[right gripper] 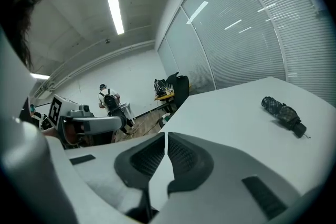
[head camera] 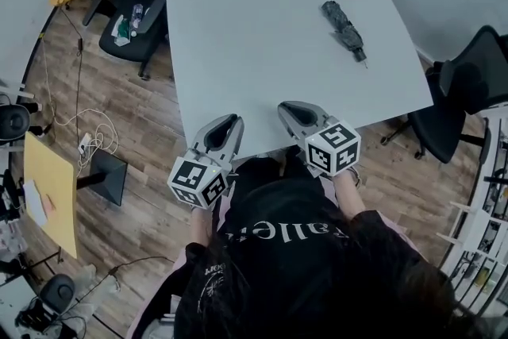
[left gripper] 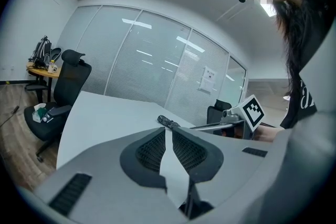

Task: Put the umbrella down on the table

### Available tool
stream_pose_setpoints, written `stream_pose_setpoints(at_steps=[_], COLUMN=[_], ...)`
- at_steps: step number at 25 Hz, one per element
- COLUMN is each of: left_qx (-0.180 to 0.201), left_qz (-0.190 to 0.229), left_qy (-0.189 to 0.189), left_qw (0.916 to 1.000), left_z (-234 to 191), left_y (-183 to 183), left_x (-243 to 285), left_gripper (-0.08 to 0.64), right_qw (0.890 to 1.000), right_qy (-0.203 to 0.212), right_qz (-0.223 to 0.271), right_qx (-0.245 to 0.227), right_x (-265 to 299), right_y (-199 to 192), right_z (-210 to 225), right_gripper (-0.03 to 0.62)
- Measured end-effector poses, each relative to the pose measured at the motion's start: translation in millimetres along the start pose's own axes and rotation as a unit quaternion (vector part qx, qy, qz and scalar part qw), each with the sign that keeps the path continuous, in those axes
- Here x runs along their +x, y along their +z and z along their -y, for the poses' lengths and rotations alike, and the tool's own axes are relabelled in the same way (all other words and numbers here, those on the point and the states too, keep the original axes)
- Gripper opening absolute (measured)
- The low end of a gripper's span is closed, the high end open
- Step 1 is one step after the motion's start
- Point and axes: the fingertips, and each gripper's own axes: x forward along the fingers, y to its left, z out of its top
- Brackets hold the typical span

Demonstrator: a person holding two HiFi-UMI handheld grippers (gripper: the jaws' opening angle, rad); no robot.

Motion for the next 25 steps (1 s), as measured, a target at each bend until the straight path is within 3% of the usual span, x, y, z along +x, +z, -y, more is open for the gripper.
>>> stream_pose_setpoints(at_steps=[9,25], left_qx=[-0.006,-0.001], left_qz=[0.008,-0.008], left_qy=[-0.011,-0.001], left_qw=[0.9999,1.0], left_z=[-3,-5], left_y=[-3,-15], left_x=[-19,-17], left_gripper=[0.043,0.044], right_qw=[0.998,0.997], right_qy=[-0.007,0.006], right_qz=[-0.023,-0.037], right_qx=[-0.054,-0.071], right_x=[2,15], right_y=[-2,2], right_z=[-25,-21], right_gripper=[0.031,0.029])
